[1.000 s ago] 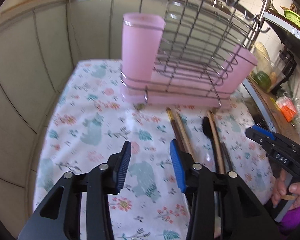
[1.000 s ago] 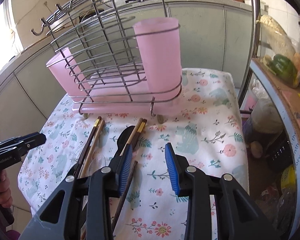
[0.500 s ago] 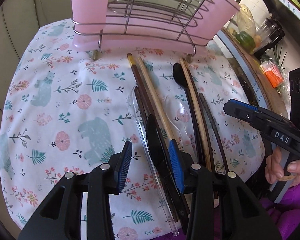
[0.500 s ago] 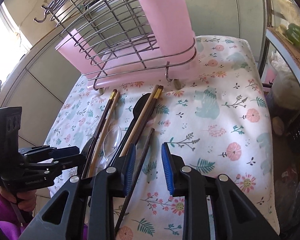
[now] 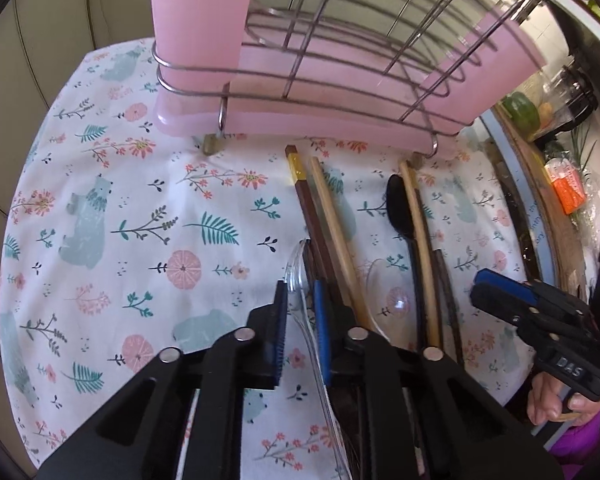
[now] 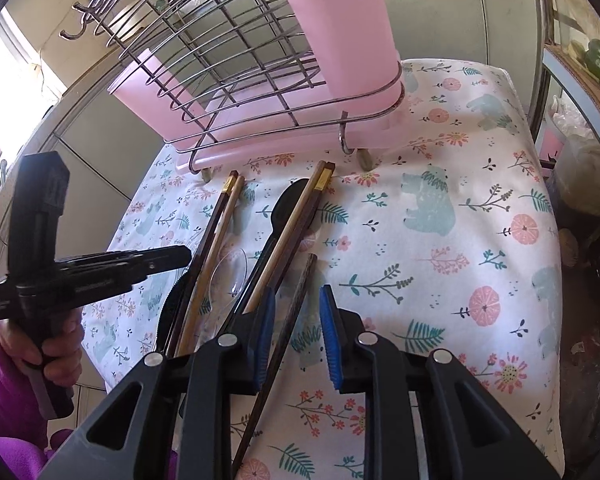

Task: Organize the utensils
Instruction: 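Grasp the clear plastic fork with the left tool while the right tool grasps a dark chopstick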

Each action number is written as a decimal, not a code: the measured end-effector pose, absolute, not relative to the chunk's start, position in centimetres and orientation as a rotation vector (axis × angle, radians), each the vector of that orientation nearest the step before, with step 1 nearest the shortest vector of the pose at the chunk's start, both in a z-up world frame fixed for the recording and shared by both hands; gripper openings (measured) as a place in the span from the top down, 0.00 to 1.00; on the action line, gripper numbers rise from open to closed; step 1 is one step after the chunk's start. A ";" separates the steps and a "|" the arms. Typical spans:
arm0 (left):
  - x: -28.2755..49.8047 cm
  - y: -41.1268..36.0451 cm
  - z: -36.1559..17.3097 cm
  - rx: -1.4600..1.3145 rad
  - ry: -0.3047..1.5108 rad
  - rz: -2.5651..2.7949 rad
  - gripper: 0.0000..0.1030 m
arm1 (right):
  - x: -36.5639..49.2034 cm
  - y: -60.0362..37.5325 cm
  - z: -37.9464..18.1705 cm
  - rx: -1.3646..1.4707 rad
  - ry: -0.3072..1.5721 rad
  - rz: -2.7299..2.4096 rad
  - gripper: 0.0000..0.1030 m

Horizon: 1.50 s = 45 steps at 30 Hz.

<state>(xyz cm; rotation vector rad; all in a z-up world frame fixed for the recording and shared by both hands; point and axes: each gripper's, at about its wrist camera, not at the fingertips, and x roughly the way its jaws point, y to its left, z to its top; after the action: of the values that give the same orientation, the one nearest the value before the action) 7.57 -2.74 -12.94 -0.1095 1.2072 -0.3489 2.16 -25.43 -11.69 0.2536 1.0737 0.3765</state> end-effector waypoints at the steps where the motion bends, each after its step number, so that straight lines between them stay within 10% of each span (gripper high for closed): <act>1: 7.7 -2.7 -12.9 -0.118 1.201 -0.353 0.92 | 2.3 -25.5 -11.6 0.258 1.076 0.376 0.78; 45: 5.5 0.0 -10.5 -0.111 1.122 -0.323 0.98 | 2.1 -22.7 -10.9 0.076 1.053 0.231 0.94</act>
<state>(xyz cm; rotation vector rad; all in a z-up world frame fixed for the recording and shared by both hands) 5.47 -0.02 -10.46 -0.1108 1.1217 -0.3234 2.10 -22.72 -10.93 0.0757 1.0531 0.2307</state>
